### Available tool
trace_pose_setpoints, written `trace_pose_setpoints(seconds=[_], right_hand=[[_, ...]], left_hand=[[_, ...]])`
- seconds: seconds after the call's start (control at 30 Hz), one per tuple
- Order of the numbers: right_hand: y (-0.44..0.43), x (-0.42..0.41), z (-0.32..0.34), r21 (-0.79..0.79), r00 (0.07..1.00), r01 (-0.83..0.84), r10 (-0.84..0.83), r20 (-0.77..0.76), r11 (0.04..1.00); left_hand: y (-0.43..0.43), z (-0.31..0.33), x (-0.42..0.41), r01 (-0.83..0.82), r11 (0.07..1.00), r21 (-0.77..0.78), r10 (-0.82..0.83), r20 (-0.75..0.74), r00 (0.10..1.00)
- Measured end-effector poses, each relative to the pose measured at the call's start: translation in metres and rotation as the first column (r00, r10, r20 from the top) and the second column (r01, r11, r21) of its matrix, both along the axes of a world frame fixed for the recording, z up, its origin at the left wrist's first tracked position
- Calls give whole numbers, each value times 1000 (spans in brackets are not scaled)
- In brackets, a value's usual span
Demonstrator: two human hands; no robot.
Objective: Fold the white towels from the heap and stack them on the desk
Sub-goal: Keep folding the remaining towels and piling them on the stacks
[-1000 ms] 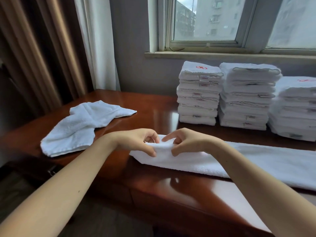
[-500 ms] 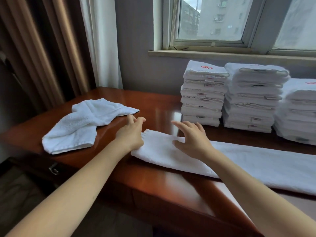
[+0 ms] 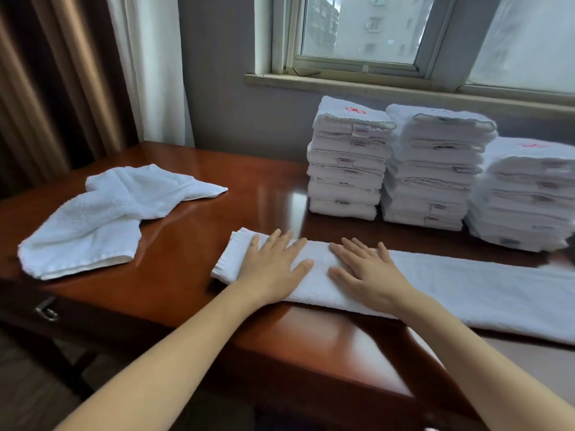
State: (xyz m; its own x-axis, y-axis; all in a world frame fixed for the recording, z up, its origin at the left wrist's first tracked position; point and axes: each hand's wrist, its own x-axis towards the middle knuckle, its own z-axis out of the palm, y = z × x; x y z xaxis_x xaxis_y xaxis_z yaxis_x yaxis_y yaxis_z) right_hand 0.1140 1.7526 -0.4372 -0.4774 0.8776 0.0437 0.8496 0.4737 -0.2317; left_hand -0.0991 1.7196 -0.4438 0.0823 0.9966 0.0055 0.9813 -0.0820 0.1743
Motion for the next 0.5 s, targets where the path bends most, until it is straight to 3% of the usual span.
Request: trace_pose_setpoints(seconds=[0.5], right_hand=[[4, -122, -11, 39, 998, -51, 50, 41, 998]], left_hand=[[-8, 2, -121, -168, 986, -12, 166, -114, 980]])
